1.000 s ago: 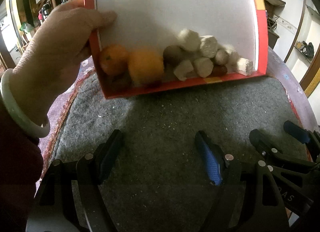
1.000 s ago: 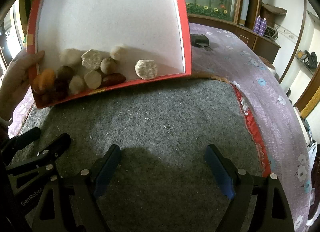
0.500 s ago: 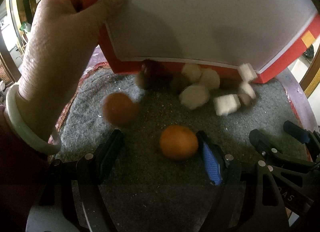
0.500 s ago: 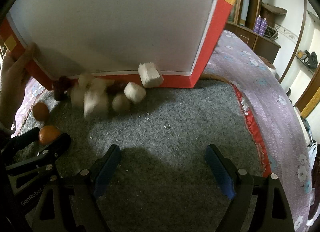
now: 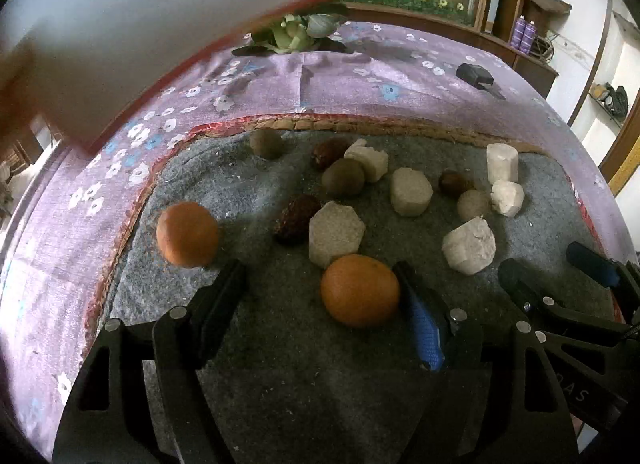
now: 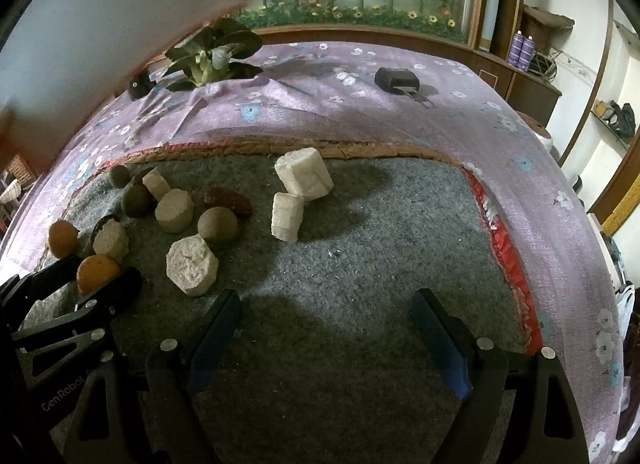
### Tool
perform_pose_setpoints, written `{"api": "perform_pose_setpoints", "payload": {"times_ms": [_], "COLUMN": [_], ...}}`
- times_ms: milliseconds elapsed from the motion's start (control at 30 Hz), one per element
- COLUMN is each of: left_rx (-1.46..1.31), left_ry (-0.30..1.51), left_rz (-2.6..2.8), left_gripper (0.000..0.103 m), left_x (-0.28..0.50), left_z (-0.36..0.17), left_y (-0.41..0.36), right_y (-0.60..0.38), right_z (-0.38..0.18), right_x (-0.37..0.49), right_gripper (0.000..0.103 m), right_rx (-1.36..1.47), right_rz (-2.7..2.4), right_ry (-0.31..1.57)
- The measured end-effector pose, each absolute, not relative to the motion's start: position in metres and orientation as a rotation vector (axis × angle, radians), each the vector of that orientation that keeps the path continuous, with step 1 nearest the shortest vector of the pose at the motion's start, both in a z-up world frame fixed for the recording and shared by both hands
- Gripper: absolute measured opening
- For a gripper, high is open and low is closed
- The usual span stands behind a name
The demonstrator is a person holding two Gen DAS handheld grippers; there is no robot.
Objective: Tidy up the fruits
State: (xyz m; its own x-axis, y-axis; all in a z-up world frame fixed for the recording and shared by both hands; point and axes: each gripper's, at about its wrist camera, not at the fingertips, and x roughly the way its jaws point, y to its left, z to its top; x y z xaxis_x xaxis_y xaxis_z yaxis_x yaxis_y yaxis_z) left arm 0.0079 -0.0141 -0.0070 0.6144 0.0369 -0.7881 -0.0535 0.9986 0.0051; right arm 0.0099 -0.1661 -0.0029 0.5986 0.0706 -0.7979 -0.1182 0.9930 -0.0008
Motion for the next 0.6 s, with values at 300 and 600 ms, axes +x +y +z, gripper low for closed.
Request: {"api": "perform_pose_setpoints", "payload": {"times_ms": [300,600], "left_rx": [-0.02,-0.02], "left_ry": [0.908,0.908], "left_rz": [0.052,0.052], "left_gripper": [0.076,0.076], "left_x": [0.0079,0.0078], "left_z": [-0.0069,-0.0068], "left_y": [-0.0135,-0.013], "right_y": [-0.1669,-0.1669], "right_z": [-0.0031,-0.0031], "right_x": [0.0101,0.0101], "right_gripper": [0.087,0.087], "right_rx": [-0.055,-0.055], "right_rz": [0.11,0.11], "right_ry": [0.922,0.922]}}
